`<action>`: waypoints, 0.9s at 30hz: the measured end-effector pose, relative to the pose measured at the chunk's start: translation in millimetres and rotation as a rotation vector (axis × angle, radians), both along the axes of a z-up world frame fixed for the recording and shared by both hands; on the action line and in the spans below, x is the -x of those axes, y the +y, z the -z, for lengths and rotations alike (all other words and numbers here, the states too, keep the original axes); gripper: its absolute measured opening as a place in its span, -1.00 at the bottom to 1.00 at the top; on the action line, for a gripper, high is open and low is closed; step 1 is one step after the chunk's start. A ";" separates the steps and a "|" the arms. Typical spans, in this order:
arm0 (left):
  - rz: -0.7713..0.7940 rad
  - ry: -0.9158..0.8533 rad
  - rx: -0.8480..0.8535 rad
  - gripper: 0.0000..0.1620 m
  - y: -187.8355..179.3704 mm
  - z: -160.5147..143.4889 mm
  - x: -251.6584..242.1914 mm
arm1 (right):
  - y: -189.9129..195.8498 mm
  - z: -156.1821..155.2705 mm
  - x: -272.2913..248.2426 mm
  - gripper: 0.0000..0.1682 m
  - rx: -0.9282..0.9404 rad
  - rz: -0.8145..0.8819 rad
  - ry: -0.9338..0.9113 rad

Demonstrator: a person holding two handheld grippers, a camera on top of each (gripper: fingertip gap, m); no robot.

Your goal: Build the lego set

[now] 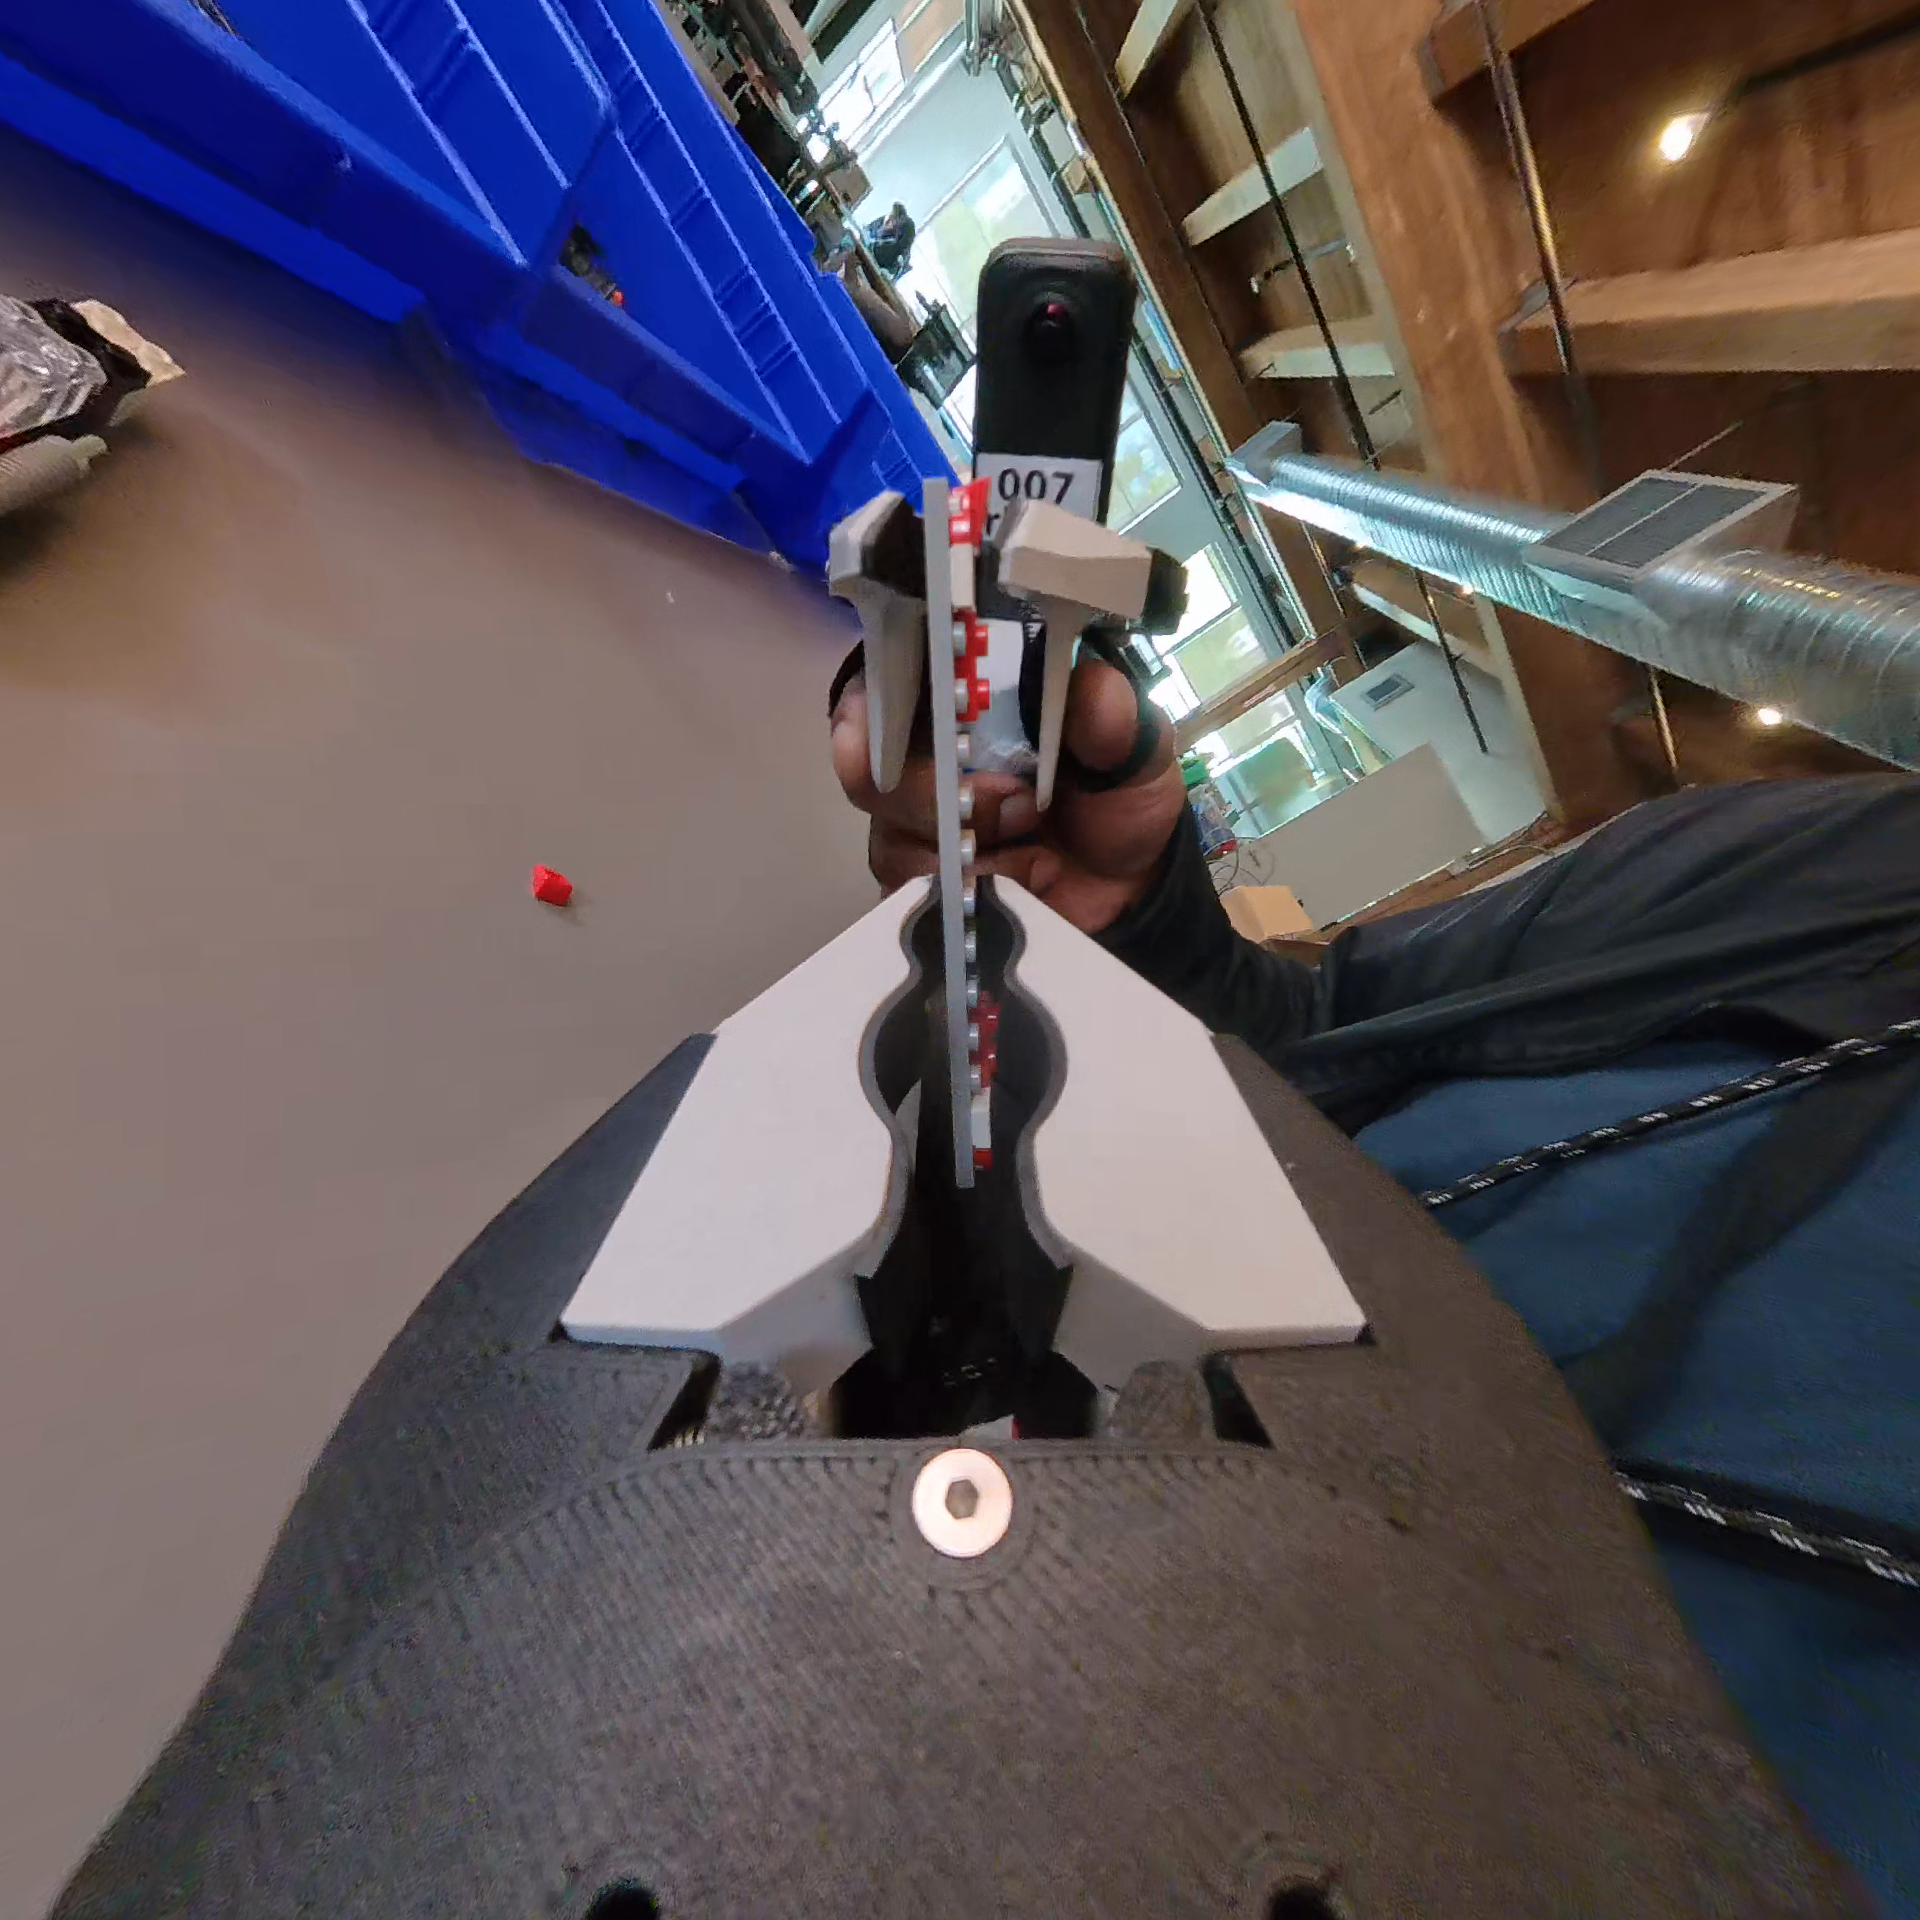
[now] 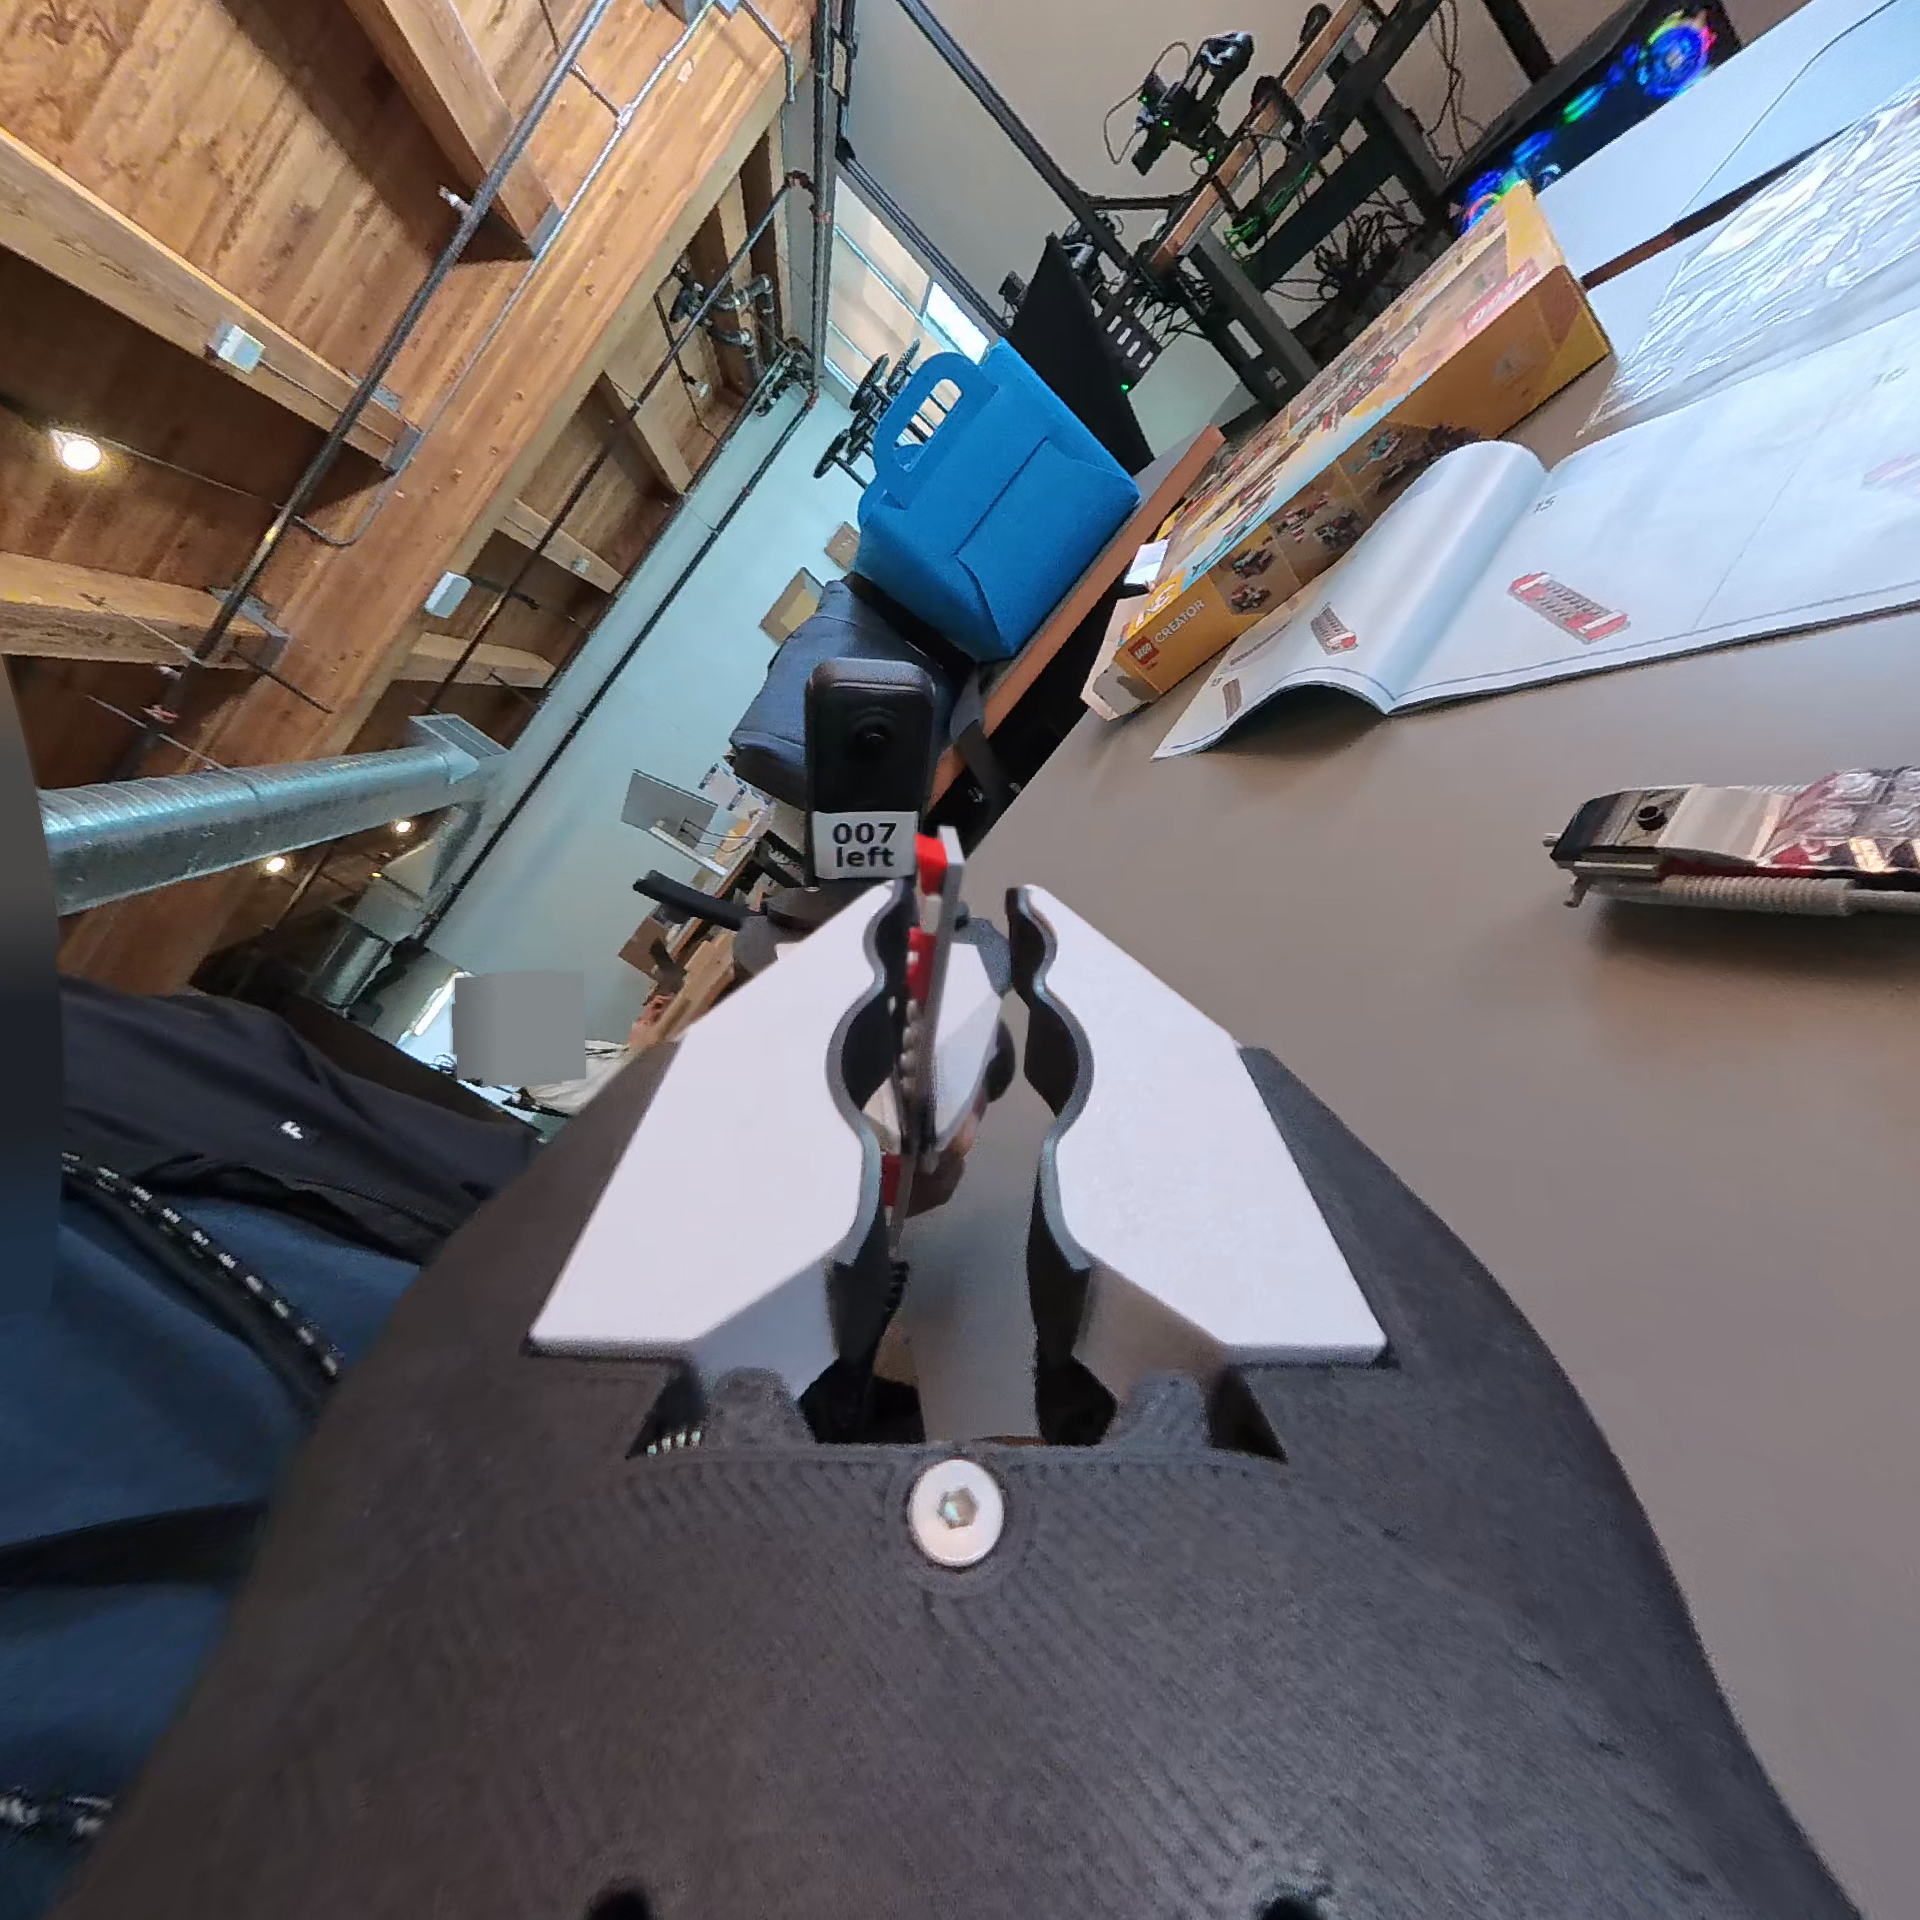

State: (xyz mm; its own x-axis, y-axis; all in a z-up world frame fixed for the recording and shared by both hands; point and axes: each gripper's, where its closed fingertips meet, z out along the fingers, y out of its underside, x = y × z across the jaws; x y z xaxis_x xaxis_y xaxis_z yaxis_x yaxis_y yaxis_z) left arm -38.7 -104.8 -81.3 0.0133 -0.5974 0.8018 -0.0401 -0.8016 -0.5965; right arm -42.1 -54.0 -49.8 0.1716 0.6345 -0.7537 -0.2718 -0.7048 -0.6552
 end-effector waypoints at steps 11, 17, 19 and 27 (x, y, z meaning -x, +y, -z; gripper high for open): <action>0.019 0.011 -0.013 -0.97 -8.1 1.2 -5.7 | -9.3 -5.8 3.8 -0.94 0.055 -0.042 0.128; 0.025 0.026 -0.028 -0.97 -9.8 0.2 -6.7 | -10.7 -5.7 2.6 -0.94 0.053 -0.037 0.145; 0.028 0.027 -0.028 -0.97 -10.5 -0.1 -7.0 | -11.8 -5.9 2.6 -0.93 0.043 -0.036 0.139; 0.024 0.041 -0.017 -0.97 -9.5 1.3 -8.4 | -10.9 -3.6 1.7 -0.93 0.006 -0.007 0.100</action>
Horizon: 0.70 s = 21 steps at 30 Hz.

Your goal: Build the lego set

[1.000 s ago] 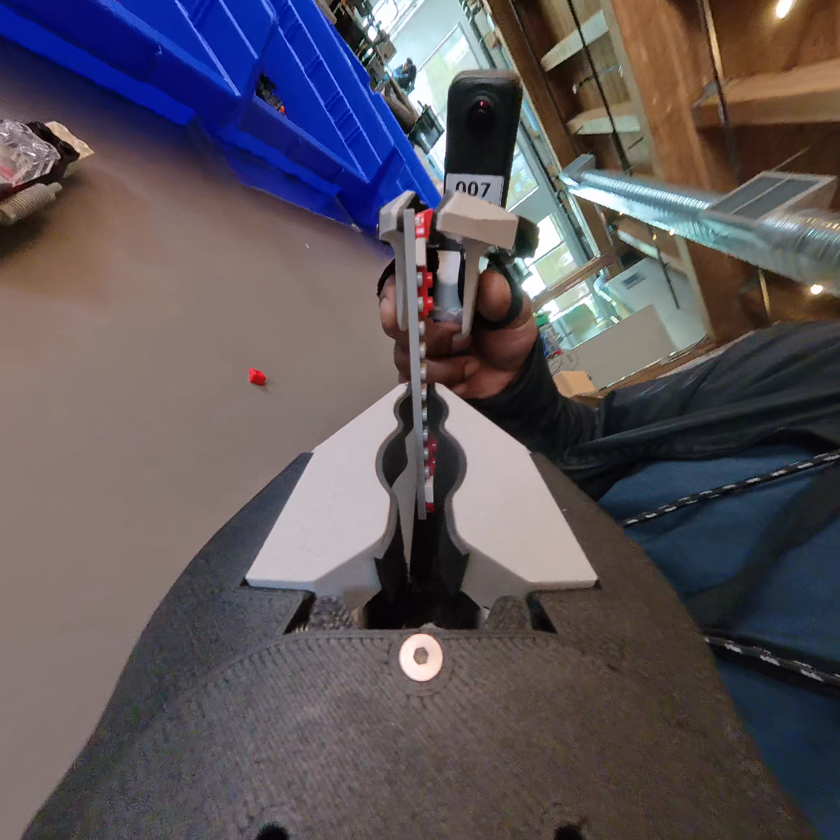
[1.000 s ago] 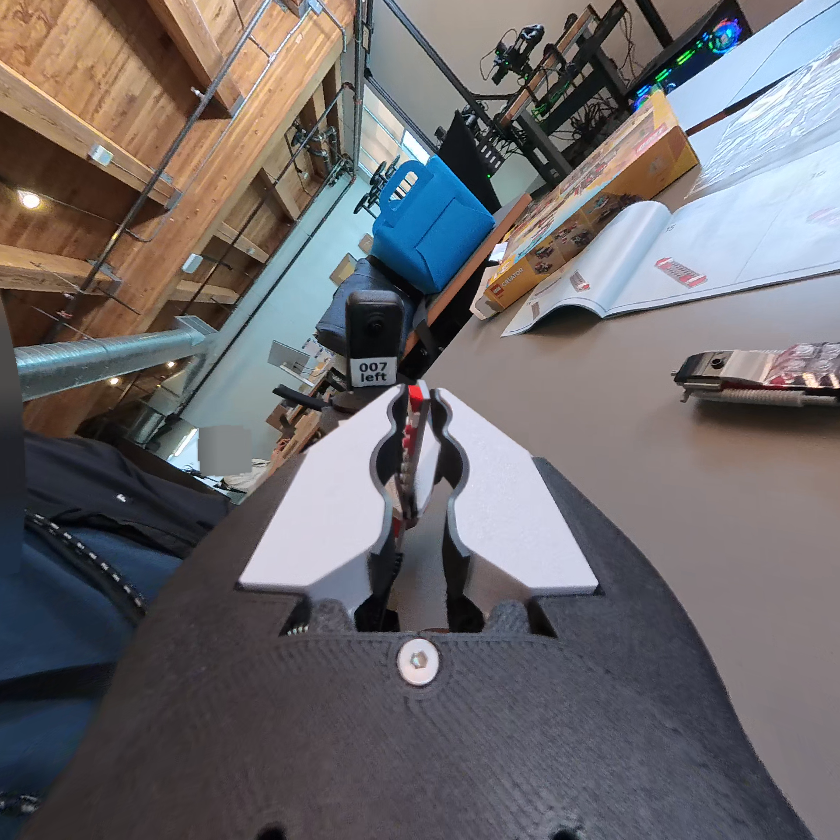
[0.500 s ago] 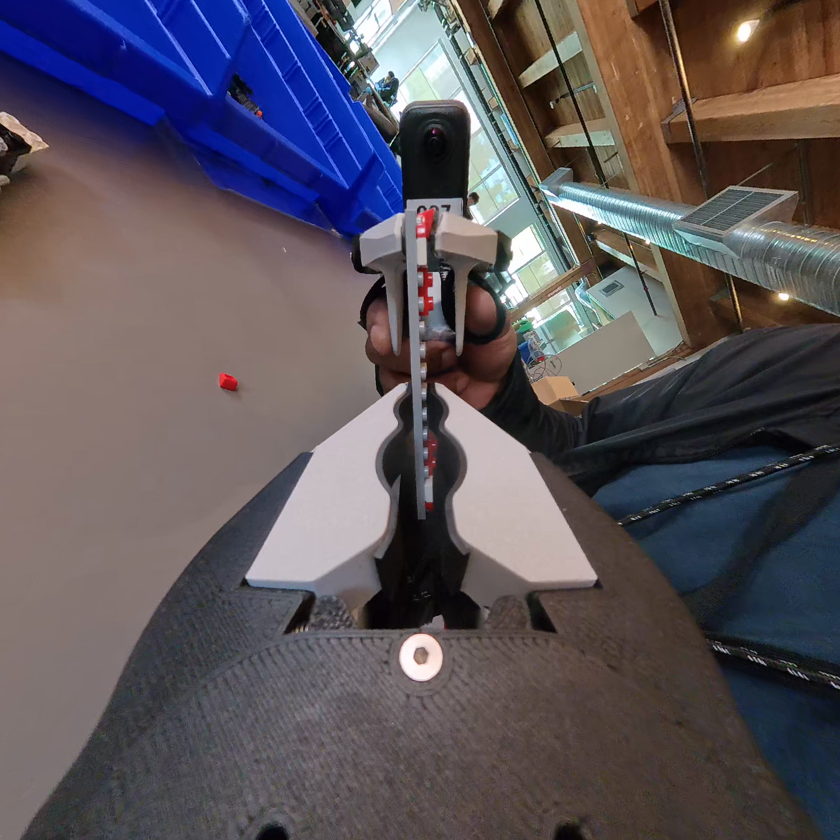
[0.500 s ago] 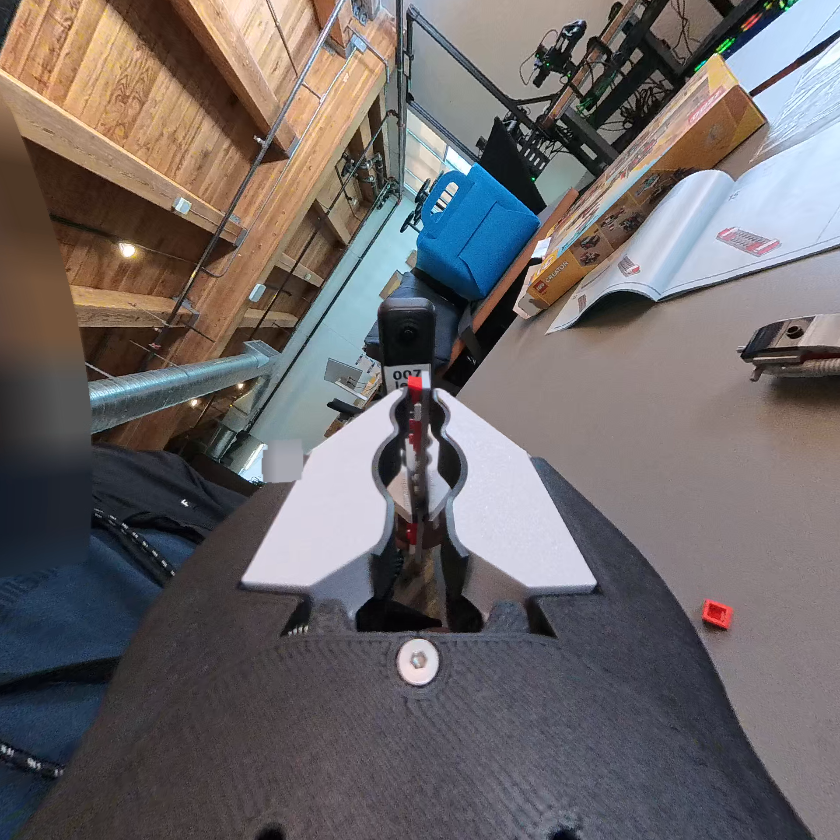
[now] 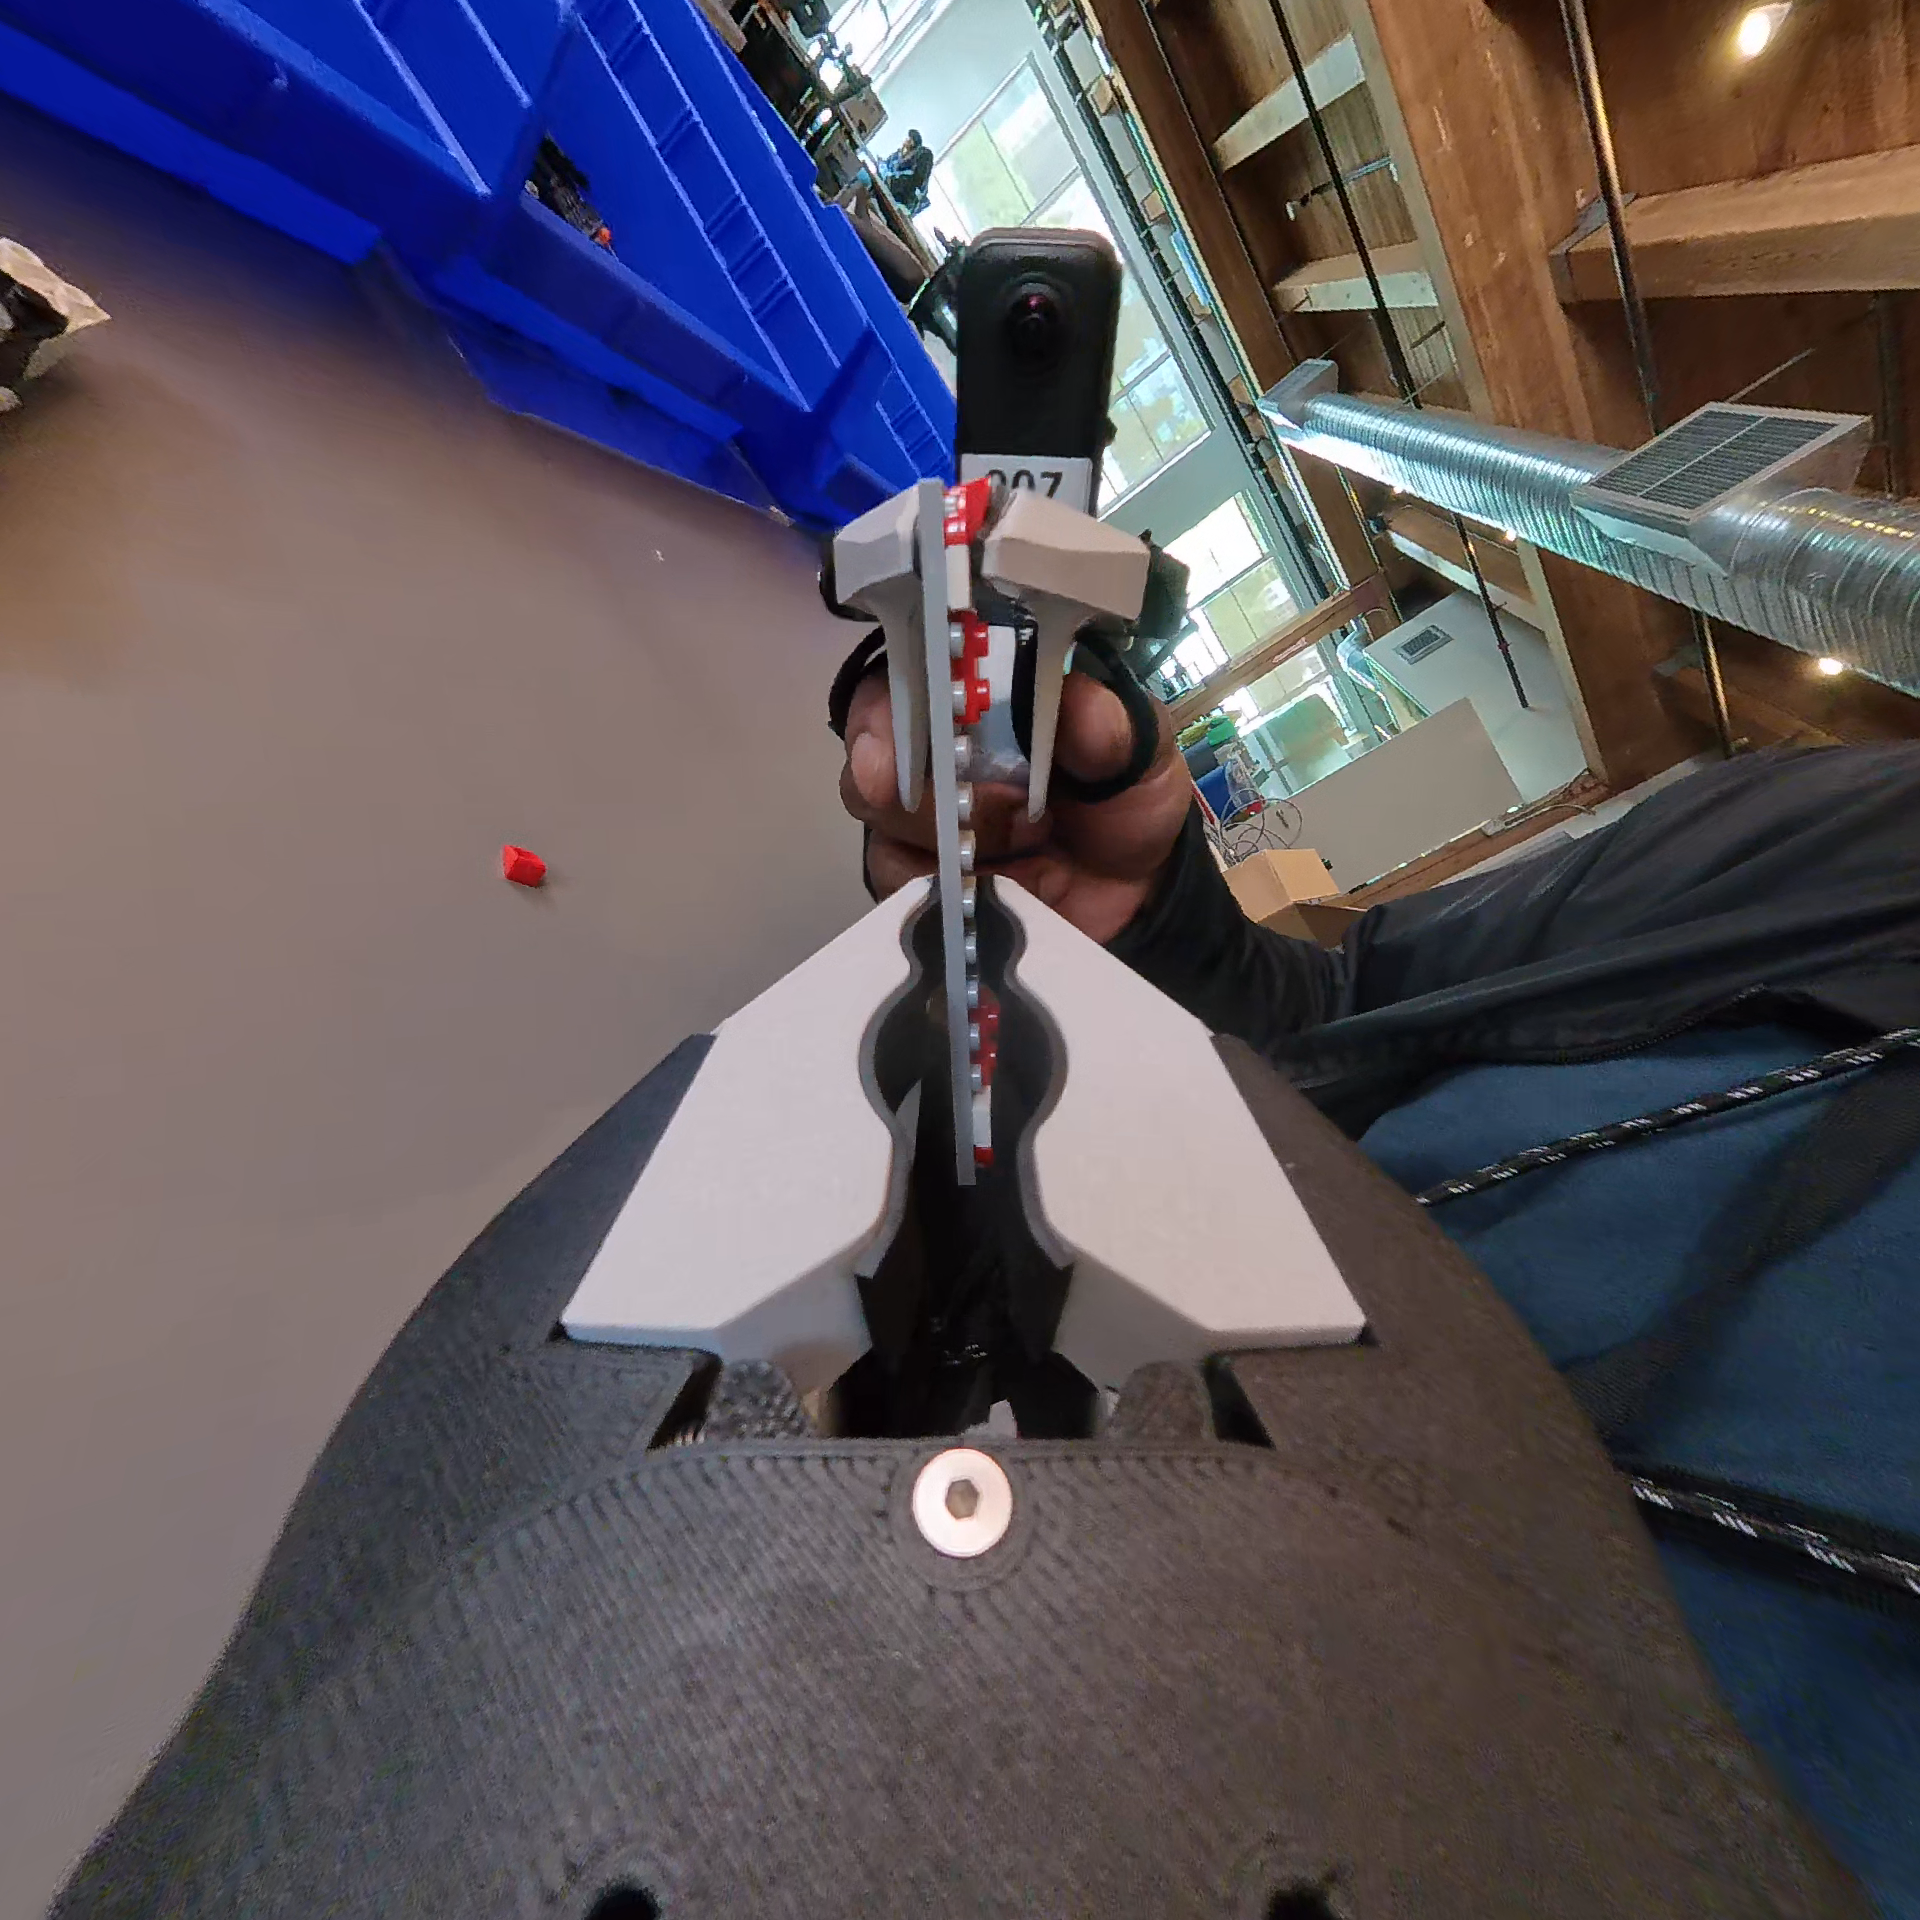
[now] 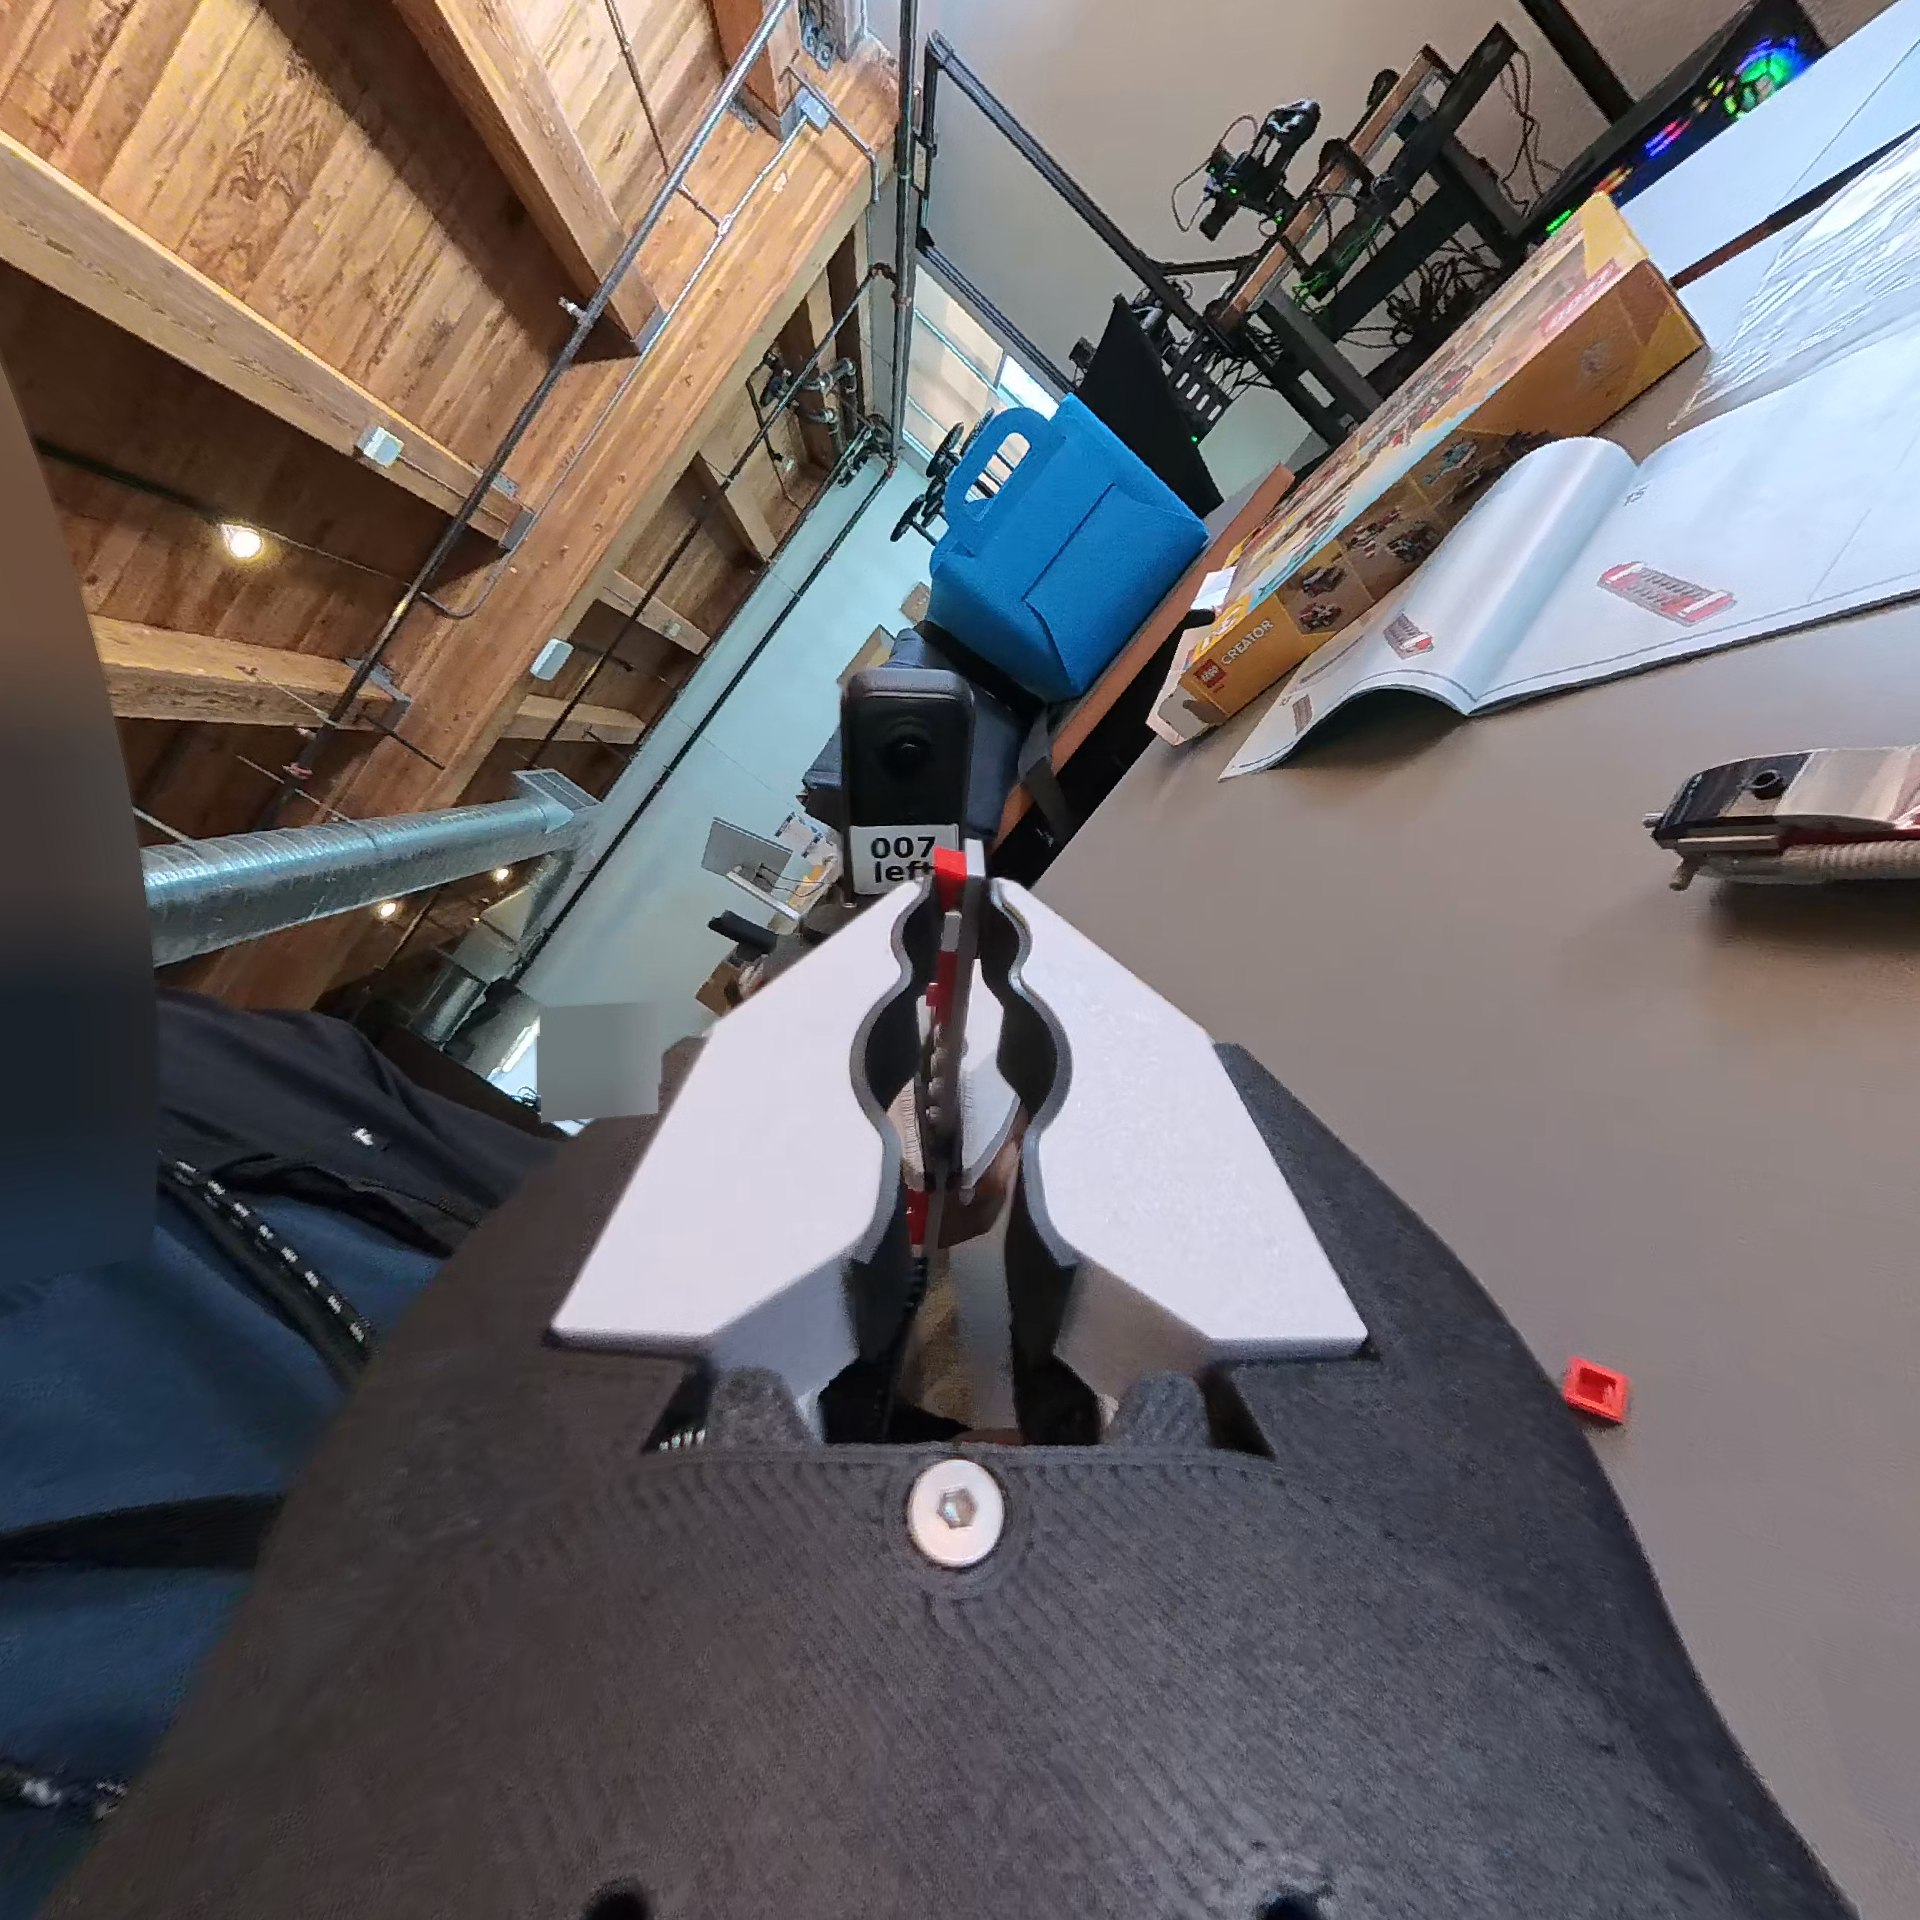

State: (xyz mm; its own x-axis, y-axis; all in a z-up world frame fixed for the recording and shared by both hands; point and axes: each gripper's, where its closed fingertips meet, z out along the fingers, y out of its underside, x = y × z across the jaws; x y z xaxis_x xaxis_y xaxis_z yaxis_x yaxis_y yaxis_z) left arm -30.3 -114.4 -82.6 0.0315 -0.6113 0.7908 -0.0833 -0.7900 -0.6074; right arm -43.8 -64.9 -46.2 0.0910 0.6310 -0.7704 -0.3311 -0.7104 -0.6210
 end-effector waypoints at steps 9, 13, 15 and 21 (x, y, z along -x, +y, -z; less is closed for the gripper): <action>-0.076 0.181 -0.106 -0.96 10.3 23.2 11.5 | 4.4 12.9 -15.7 -0.49 -0.239 0.080 -0.249; -0.073 0.305 -0.210 -0.96 8.3 32.2 17.0 | 2.0 3.0 -24.0 -0.80 -0.478 0.059 -0.392; -0.075 0.333 -0.235 -0.96 7.8 32.2 18.0 | -1.5 3.2 -22.3 -0.89 -0.570 0.035 -0.470; -0.075 0.382 -0.261 -0.95 5.1 34.4 16.4 | -4.8 15.1 -12.1 -0.95 -0.721 0.012 -0.636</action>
